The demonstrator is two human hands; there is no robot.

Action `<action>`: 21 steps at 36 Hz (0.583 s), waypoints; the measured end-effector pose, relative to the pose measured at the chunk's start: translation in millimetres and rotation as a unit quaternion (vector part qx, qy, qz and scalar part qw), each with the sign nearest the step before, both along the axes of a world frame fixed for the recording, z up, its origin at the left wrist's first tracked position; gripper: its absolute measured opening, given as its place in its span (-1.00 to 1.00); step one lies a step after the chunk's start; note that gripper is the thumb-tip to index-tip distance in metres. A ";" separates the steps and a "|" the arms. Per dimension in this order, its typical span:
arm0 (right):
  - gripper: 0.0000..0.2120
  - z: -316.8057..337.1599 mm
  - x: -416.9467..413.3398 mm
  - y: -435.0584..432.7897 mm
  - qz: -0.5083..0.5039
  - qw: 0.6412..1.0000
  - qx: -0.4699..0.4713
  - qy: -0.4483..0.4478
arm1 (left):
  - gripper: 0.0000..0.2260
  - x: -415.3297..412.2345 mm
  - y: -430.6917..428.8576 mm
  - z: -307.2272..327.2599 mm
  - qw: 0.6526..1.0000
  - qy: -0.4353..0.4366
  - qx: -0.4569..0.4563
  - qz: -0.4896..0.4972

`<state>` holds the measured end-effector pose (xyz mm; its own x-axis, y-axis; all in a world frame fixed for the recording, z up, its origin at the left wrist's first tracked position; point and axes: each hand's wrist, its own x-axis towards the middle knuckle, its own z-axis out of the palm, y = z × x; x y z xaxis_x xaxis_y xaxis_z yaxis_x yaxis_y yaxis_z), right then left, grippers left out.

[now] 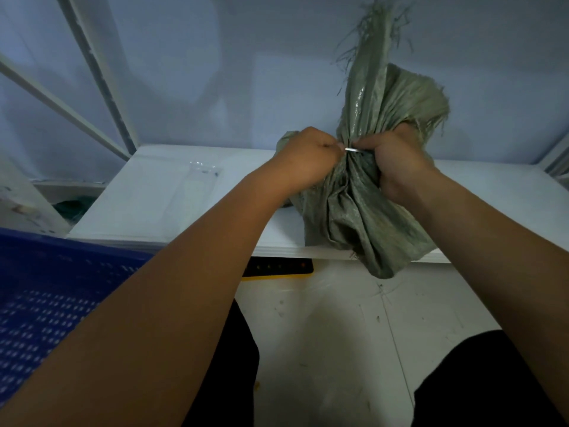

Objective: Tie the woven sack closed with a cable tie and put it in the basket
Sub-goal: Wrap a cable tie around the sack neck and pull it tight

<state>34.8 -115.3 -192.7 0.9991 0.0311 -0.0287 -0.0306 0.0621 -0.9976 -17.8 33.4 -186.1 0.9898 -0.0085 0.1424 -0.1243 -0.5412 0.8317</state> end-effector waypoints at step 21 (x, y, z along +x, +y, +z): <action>-0.57 -2.6 7.9 -3.3 -0.025 0.999 -0.021 -0.016 | -0.89 -0.9 3.2 3.4 0.999 0.011 -0.027 0.035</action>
